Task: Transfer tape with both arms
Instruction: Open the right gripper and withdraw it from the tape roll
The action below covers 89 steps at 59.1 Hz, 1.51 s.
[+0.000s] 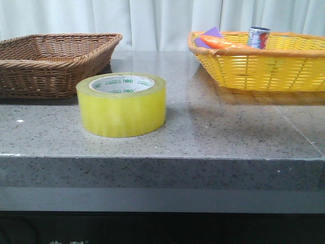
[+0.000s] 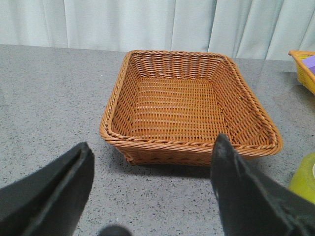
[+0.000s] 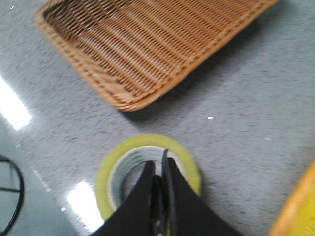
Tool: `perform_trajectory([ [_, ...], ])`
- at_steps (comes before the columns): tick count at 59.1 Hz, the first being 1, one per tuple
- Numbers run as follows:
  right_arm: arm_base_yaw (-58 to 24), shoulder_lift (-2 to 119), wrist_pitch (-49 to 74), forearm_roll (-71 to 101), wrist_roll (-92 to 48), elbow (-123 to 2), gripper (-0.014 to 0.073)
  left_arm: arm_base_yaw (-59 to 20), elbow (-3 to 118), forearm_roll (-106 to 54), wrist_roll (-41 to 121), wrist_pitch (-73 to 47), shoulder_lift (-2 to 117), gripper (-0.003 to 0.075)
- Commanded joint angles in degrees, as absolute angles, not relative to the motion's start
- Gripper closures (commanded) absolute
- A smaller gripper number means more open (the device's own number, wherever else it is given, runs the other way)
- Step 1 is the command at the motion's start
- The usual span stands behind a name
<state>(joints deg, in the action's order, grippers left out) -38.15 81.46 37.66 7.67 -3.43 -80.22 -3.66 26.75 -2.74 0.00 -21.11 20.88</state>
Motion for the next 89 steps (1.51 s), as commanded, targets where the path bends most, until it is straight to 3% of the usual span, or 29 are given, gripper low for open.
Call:
perform_trajectory([
  [1,-34.7,77.4,34.5,7.7,-3.0,-81.9,0.0714,-4.0,28.7,-3.0,-0.5,-16.3,21.7,0.0230],
  [29,-7.3,55.0,29.3,10.2,-2.8,-60.1,0.0715,-4.0,28.7,-3.0,-0.5,-16.3,21.7,0.0230],
  [60,-6.5,18.2,14.2,8.4,-3.0,-24.6,0.0715,-4.0,28.7,-3.0,-0.5,-16.3,21.7,0.0230],
  [75,-6.5,15.3,8.6,8.3,-3.0,-20.3,0.0715,-4.7,30.3,-4.5,-0.5,-21.0,22.8,0.0230],
  [89,-6.5,15.3,8.3,8.3,-3.0,-20.3,0.0715,-10.0,39.5,-10.1,-0.5,-35.2,36.4,0.0230],
])
